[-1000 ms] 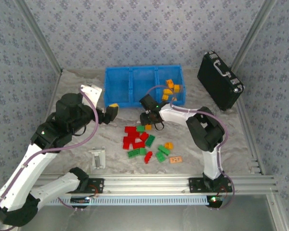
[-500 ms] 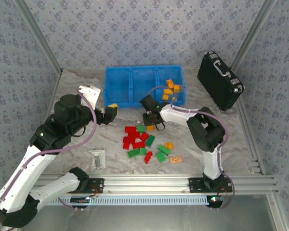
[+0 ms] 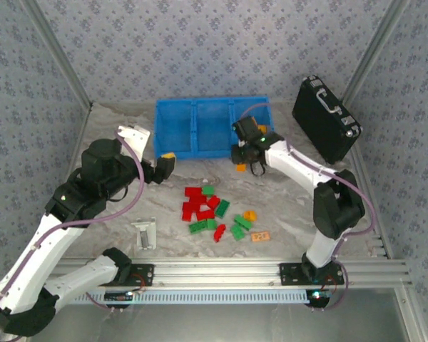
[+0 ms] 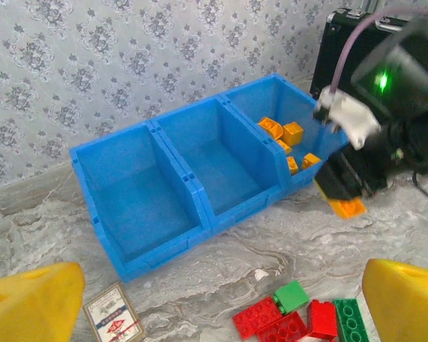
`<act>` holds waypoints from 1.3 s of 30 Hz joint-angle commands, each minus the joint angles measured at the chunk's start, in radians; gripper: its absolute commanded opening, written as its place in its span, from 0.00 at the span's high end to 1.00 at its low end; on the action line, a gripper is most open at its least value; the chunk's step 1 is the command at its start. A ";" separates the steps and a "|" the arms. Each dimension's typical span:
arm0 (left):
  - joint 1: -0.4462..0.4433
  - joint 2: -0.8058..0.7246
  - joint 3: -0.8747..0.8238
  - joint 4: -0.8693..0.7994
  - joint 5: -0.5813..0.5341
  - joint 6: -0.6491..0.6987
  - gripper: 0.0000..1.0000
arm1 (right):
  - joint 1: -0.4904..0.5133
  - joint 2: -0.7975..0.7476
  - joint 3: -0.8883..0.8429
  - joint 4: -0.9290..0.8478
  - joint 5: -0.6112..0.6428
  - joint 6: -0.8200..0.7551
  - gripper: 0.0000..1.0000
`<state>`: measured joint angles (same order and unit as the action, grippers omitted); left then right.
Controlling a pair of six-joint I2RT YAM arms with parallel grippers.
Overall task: Sort the legos into containers by color
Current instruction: Place the lego in the container.
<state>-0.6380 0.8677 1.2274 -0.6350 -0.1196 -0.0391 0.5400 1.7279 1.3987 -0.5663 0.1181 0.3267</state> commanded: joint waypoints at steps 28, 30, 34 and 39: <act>-0.005 0.073 -0.008 0.063 -0.002 -0.014 0.00 | -0.191 0.344 0.477 -0.040 0.075 -0.180 0.21; -0.004 0.071 -0.015 0.068 0.006 -0.022 0.00 | -0.165 0.260 0.394 -0.042 0.082 -0.183 0.21; -0.005 0.065 -0.042 0.091 0.014 -0.034 0.00 | -0.092 0.071 0.167 -0.080 0.098 -0.134 0.21; -0.005 0.049 -0.054 0.106 0.044 -0.053 0.00 | -0.025 -0.178 -0.176 -0.011 0.077 0.018 0.20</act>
<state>-0.6376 0.9428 1.1812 -0.5713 -0.1093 -0.0669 0.5045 1.6272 1.3472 -0.5846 0.1905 0.2401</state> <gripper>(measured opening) 0.998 0.803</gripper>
